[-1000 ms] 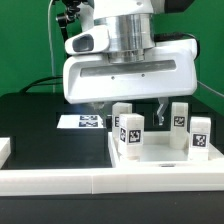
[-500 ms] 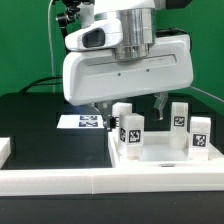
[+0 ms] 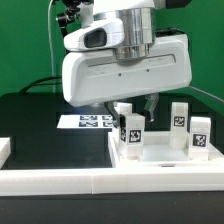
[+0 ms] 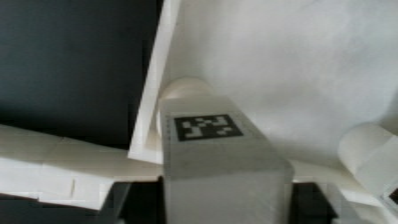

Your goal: Assemble square table

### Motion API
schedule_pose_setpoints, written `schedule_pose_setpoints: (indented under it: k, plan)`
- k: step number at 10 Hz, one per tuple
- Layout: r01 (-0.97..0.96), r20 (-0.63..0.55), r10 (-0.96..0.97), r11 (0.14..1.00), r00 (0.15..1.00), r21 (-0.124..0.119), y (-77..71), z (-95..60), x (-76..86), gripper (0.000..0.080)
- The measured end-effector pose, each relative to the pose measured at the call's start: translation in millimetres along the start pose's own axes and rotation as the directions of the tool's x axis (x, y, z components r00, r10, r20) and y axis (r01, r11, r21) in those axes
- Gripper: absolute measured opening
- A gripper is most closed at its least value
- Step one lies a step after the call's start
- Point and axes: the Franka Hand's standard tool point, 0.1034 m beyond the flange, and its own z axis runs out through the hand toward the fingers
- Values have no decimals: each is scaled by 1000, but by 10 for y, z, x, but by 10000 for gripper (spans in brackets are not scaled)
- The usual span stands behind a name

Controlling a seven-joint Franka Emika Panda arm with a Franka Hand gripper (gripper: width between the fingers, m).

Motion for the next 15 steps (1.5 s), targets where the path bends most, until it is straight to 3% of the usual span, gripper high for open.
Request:
schedule_pose_setpoints:
  k: [3,4,6,7,10,13,15]
  plan:
    - [-49,-1,49,999,999,-1,7,-2,1,297]
    - [-172,-6,172,985,985,13,20,-2,-3,297]
    - [-437,-26,439,897,898,65,60,0,-28,297]
    - [-507,-25,510,859,860,77,69,-1,-29,297]
    - [-765,-21,770,636,637,101,94,3,-19,297]
    - [-933,30,935,351,354,78,64,10,-21,297]
    - [-963,40,964,259,262,75,65,11,-15,297]
